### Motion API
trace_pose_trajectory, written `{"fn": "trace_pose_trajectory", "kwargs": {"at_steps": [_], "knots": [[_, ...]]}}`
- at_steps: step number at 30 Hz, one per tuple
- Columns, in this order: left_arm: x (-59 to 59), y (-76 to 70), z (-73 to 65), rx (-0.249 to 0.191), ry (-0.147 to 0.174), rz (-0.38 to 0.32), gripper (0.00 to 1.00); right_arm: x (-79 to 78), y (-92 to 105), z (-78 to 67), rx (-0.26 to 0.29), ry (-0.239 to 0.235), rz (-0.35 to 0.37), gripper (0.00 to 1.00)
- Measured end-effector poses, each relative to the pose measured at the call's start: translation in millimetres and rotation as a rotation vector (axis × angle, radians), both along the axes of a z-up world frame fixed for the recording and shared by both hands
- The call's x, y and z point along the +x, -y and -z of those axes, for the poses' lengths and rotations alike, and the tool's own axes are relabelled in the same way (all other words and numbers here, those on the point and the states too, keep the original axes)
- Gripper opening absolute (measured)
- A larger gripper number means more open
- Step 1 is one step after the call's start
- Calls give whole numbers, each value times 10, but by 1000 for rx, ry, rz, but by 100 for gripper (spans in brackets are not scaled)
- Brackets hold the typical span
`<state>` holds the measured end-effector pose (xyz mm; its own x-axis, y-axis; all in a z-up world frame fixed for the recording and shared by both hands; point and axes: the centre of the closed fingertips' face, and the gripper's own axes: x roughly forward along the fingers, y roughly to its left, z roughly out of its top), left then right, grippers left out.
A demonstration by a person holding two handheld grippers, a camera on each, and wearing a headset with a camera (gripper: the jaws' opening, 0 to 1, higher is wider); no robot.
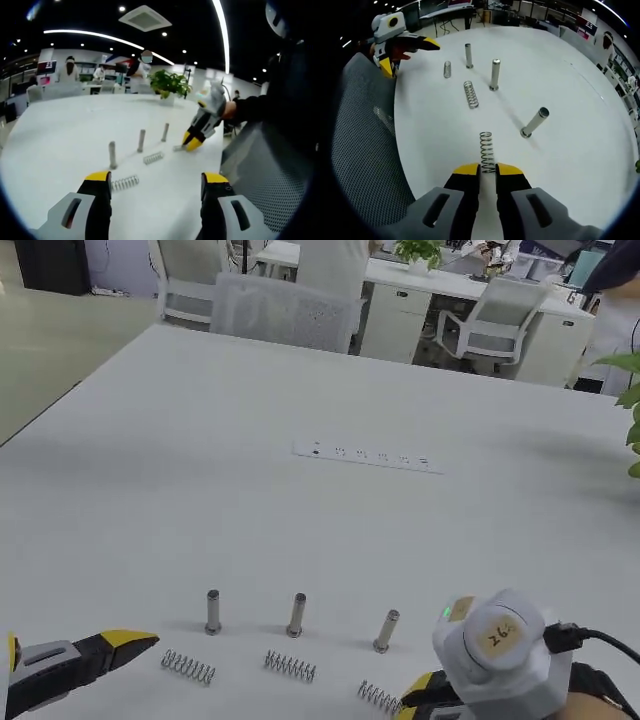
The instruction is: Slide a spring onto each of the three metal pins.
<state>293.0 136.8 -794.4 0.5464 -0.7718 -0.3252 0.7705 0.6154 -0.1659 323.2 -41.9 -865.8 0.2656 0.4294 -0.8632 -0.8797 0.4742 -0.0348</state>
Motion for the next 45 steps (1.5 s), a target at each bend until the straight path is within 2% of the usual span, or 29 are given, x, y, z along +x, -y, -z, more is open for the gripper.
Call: {"fn": "trace_pose_trajectory", "kwargs": {"at_steps": [9, 17, 20, 29, 37, 45], "knots": [[-16, 75, -12, 8, -1, 33, 67, -9, 6, -3, -7, -1, -7, 8], [-31, 152, -45, 22, 9, 80, 65, -12, -84, -149, 34, 21, -12, 7], [-42, 190, -60, 27, 12, 107, 63, -54, -194, -235, 70, 19, -28, 7], [-39, 262, -93, 54, 16, 180, 54, -102, -364, -397, 102, 29, -99, 7], [2, 401, -115, 83, 23, 258, 49, -84, -474, -504, 87, 48, -172, 7], [62, 604, -168, 108, 44, 332, 43, -111, -597, -584, 78, 54, -235, 7]]}}
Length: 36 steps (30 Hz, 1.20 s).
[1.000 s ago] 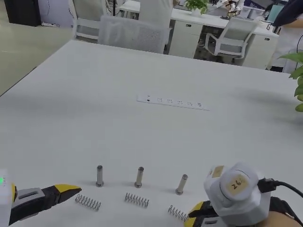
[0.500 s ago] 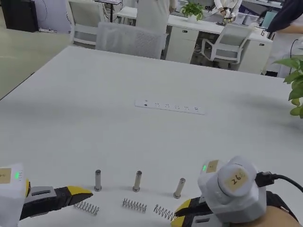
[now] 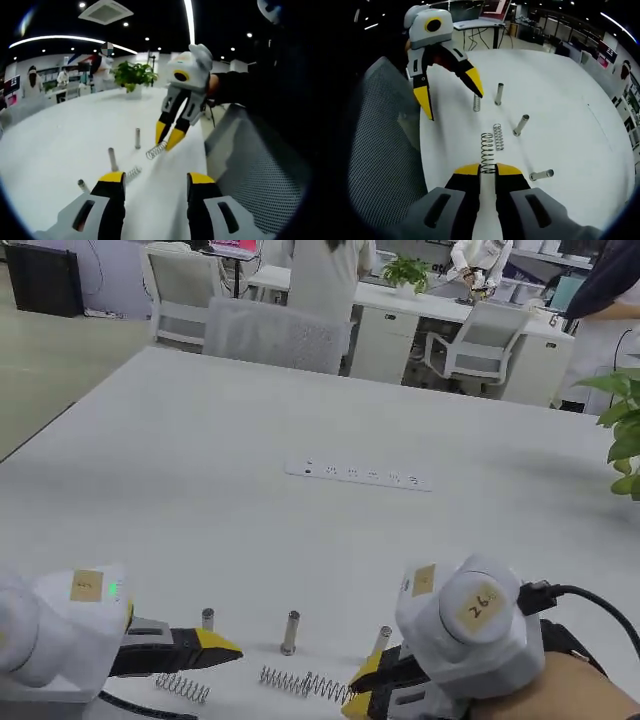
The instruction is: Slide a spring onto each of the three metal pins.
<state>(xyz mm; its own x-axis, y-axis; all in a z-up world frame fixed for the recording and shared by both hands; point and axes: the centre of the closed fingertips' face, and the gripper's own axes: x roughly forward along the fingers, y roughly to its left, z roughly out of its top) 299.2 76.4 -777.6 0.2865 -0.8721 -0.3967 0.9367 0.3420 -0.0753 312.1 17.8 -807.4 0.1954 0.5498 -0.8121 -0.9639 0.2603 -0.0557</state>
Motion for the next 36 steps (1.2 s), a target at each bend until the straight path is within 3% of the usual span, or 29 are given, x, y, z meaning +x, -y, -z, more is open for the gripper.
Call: {"fn": "trace_pose_trajectory", "kwargs": {"at_steps": [7, 12, 36], "knots": [[37, 78, -33, 10, 12, 46, 35, -12, -48, -60, -1, 8, -36, 7], [80, 95, -3, 4, 6, 40, 30, -32, -100, -80, -3, 8, -66, 7], [-54, 209, 158, 51, 30, 115, 9, -218, -270, -48, -39, -18, -217, 7]]}}
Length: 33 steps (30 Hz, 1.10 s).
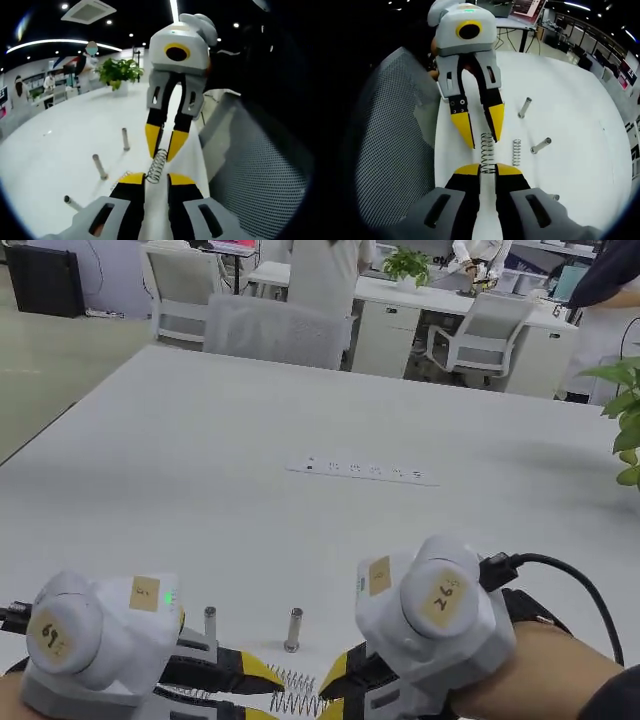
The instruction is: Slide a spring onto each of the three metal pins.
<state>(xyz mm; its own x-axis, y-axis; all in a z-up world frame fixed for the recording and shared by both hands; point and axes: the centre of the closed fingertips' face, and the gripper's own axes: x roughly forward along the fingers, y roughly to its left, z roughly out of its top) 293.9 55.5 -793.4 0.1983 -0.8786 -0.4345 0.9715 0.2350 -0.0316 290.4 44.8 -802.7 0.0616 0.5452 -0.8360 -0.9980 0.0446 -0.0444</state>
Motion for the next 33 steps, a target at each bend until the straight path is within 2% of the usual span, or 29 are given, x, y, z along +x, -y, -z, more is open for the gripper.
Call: {"fn": "trace_pose_trajectory", "kwargs": {"at_steps": [12, 17, 22, 33], "knots": [[-60, 6, 56, 31, 4, 32, 3, -65, 4, 6, -22, 0, -47, 7], [-60, 12, 53, 32, 9, 37, 3, -63, 15, -74, -5, -9, -48, 8], [-60, 13, 47, 32, 9, 37, 3, -74, -38, -207, 42, -23, -37, 8], [-61, 12, 45, 36, 12, 35, 2, -103, -171, -334, 68, 5, -54, 7]]}}
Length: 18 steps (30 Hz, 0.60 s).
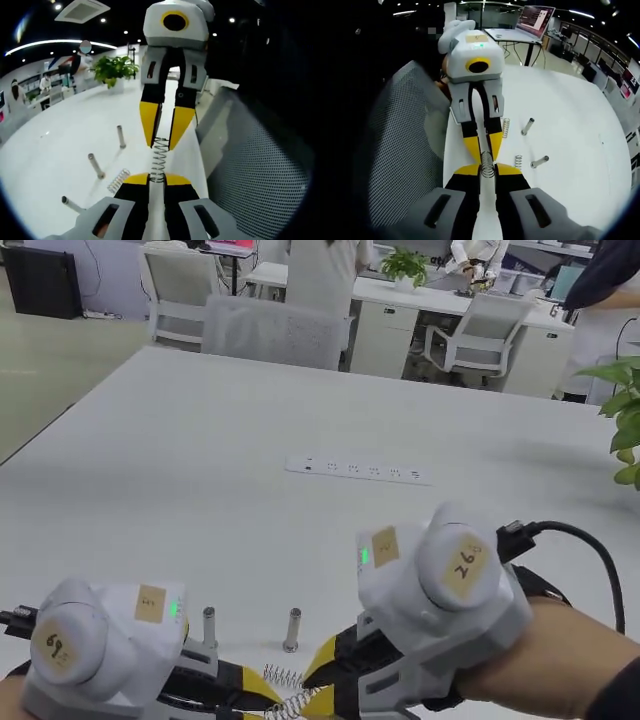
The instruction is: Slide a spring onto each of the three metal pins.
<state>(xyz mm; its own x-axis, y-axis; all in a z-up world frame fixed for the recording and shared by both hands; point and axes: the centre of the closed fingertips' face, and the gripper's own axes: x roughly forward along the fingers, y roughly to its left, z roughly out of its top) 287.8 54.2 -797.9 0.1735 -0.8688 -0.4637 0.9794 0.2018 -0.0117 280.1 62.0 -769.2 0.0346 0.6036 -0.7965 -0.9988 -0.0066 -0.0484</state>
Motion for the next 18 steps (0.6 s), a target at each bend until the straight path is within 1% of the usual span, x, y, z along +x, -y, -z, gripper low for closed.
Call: {"fn": "trace_pose_trajectory", "kwargs": {"at_steps": [1, 3, 5, 8, 14, 18], "knots": [[0, 0, 1, 1, -1, 0, 2, -3, -8, -10, 2, 1, -4, 7], [-8, 5, 1, 1, 0, 3, 2, -21, -55, -67, 32, -9, -4, 6], [-23, 18, -10, -6, -2, 9, 2, -39, -73, -99, 44, -10, -9, 6], [-21, 19, -14, -3, 4, 9, 2, -28, -96, -88, 32, 0, -16, 6], [-33, 17, -4, 4, 8, 15, 2, -37, -146, -95, 40, 1, -22, 7], [-29, 7, -1, -1, 2, 9, 2, -15, -133, -88, 38, -1, -7, 7]]}}
